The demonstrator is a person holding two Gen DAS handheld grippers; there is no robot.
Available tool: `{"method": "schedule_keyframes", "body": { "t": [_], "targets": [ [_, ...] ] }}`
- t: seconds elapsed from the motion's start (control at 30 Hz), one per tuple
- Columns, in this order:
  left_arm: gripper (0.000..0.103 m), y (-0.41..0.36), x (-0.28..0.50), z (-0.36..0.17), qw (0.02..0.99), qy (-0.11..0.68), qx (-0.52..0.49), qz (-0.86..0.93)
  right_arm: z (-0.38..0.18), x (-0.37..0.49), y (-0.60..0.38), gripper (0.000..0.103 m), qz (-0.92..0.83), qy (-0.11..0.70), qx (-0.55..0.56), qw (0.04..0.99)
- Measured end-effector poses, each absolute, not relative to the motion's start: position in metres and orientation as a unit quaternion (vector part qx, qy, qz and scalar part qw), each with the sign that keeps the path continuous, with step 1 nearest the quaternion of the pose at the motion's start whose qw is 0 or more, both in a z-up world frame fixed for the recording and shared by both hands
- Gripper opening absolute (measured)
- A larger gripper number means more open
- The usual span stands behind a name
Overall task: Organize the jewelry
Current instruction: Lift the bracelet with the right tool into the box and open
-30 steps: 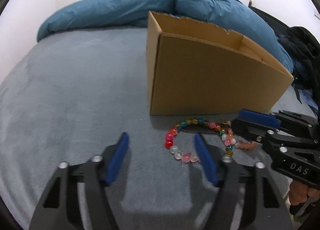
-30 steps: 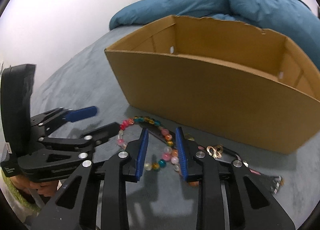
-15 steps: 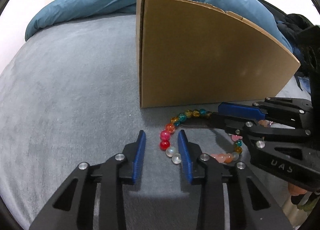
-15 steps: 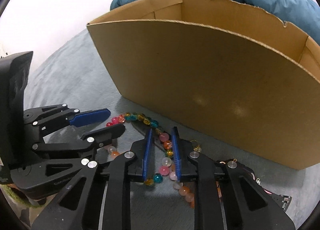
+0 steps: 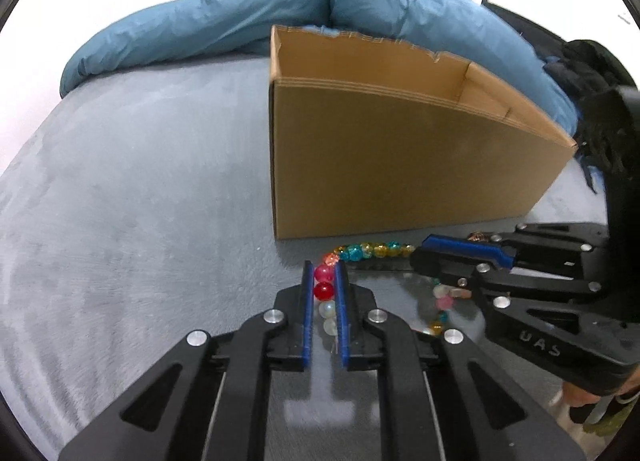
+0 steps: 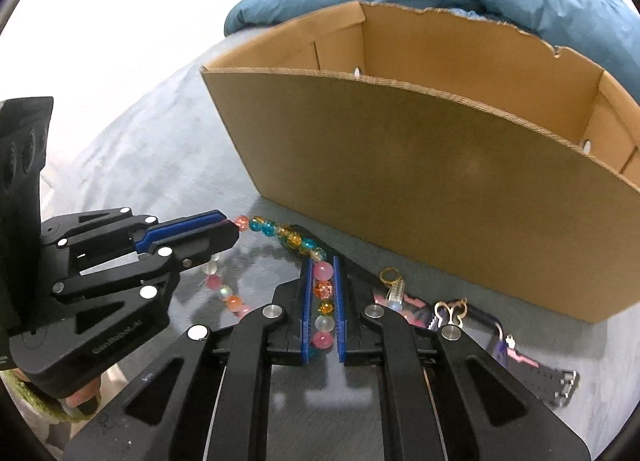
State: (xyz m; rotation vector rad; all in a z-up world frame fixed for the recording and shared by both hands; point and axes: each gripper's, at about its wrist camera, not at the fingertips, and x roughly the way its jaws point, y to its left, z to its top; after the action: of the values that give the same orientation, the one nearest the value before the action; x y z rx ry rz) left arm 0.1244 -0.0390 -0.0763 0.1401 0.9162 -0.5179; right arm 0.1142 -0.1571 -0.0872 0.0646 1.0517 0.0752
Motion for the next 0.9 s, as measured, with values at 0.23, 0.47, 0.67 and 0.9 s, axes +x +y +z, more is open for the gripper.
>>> {"method": "schedule_keyframes", "body": {
  "t": [0.23,0.47,0.67,0.9],
  "targets": [
    [0.009,-0.031,0.092,-0.025,0.879,0.397,0.05,-0.26,-0.05,0.088,-0.156,0.008,0.048,0.456,0.053,0.887],
    [0.009,-0.04,0.079,0.043,0.894,0.34,0.036,-0.289,-0.005,0.069,-0.156,0.008,0.054,0.396,0.055,0.915],
    [0.009,-0.063,0.12,0.077,0.889,0.338,0.016,-0.308,0.051,0.093,-0.175,0.008,0.053,0.361,0.064,0.929],
    [0.009,-0.088,0.203,0.061,0.874,0.392,0.014,-0.288,0.049,0.169,-0.214,0.008,0.049,0.409,0.088,0.907]
  ]
}}
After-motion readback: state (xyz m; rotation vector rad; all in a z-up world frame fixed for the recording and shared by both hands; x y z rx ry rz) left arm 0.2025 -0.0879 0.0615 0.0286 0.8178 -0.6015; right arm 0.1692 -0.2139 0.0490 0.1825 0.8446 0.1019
